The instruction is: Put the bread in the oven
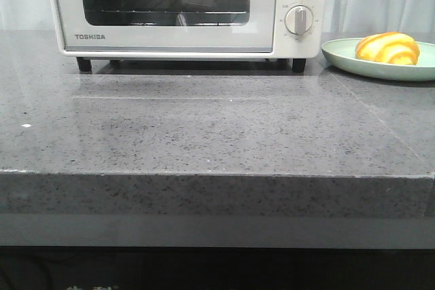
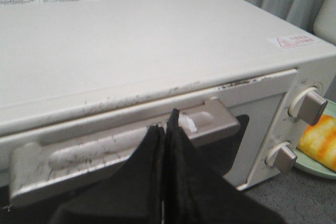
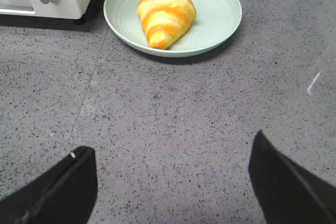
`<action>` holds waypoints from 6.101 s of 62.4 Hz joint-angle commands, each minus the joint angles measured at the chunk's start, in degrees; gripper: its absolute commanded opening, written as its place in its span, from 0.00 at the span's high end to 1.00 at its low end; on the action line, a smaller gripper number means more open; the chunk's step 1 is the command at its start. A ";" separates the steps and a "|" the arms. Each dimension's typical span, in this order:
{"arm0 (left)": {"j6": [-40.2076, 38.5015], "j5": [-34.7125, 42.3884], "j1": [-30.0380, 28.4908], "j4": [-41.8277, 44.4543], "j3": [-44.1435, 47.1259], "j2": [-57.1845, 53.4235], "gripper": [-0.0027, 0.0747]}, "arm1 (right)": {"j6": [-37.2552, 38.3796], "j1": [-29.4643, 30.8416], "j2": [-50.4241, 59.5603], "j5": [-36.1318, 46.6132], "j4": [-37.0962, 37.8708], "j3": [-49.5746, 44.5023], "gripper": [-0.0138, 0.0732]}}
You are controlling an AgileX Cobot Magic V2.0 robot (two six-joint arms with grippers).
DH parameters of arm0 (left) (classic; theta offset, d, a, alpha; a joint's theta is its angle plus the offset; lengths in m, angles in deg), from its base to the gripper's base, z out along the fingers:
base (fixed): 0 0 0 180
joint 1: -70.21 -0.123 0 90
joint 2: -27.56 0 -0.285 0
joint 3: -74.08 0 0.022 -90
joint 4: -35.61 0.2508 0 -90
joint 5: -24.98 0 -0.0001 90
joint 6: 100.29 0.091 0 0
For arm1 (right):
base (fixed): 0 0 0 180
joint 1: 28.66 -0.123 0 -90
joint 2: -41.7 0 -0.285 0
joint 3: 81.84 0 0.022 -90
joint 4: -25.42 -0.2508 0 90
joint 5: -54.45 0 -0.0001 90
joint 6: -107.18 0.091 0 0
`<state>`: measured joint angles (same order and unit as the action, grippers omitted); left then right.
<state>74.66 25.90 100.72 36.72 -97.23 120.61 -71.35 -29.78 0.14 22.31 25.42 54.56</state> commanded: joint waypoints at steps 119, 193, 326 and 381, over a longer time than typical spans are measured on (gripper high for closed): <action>-0.21 -25.23 5.57 0.42 6.42 -10.95 0.99 | -0.38 0.44 -0.49 1.14 0.44 2.20 0.15; -0.21 -29.77 -0.59 0.42 26.22 -48.36 0.99 | 2.63 2.75 -50.55 -10.02 -3.29 42.37 0.15; -0.21 -29.41 -0.59 0.42 26.22 -48.36 0.99 | -0.44 1.01 -28.45 -14.03 -12.56 28.50 0.65; -0.21 -29.41 -0.59 0.42 26.22 -48.36 0.99 | 2.84 -33.53 -44.58 -8.51 -14.15 41.67 0.65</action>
<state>74.66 -8.00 100.22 37.24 -69.32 72.34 -68.58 -62.15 -42.27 9.82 11.26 90.55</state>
